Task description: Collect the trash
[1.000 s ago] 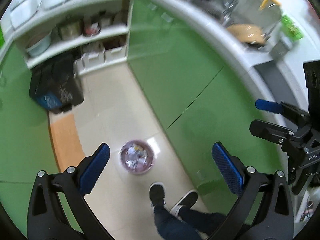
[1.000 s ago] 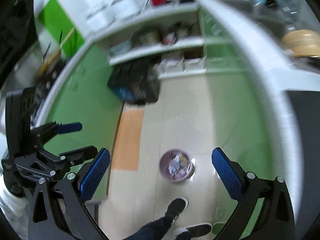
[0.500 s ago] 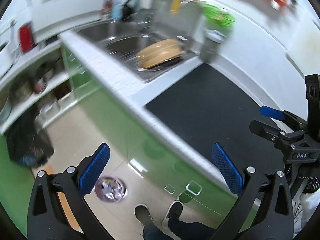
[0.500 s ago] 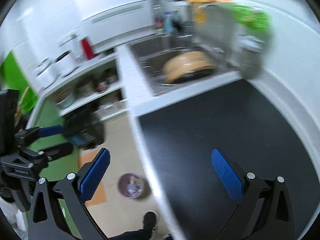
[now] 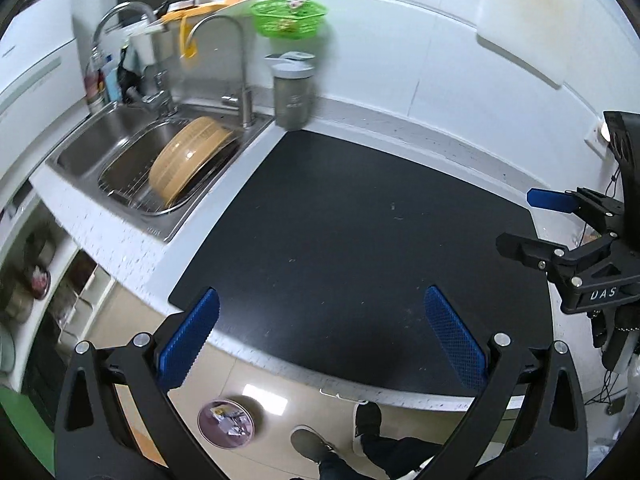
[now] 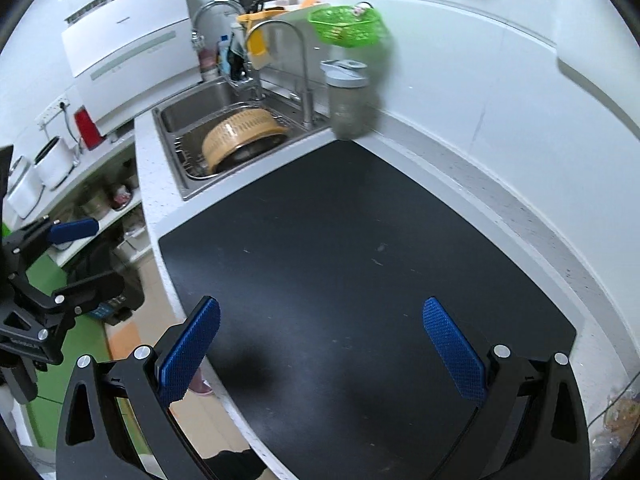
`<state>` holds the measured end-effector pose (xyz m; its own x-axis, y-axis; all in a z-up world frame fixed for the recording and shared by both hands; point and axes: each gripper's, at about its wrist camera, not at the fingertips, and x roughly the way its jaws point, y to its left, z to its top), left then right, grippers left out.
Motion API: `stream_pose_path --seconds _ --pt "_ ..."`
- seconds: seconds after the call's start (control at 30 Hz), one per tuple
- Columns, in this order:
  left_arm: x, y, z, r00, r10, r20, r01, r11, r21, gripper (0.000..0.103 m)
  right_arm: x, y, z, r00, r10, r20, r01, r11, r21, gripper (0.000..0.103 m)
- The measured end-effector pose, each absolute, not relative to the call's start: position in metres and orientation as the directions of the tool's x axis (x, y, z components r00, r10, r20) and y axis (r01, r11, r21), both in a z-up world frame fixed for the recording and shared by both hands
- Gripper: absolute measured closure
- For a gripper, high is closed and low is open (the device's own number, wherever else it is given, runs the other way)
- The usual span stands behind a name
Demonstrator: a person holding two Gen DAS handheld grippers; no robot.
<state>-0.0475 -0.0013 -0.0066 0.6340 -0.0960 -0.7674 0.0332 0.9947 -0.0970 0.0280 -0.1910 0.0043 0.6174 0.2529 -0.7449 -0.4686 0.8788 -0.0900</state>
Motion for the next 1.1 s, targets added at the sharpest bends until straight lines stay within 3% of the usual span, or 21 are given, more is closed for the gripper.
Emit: stream_pose_path --seconds 0.37,1.1 --pt "-0.028 -0.031 0.003 0.632 -0.056 -0.773 0.055 0.998 -0.028 0.003 0.038 -0.203 0.010 0.622 0.228 -0.749 -0.449 0.888 -0.102 0.006" --pt "-0.025 -0.029 0.008 0.644 -0.020 -0.765 -0.022 0.999 -0.044 0.003 0.045 -0.201 0.010 0.609 0.259 -0.750 -0.472 0.878 -0.080 0.006"
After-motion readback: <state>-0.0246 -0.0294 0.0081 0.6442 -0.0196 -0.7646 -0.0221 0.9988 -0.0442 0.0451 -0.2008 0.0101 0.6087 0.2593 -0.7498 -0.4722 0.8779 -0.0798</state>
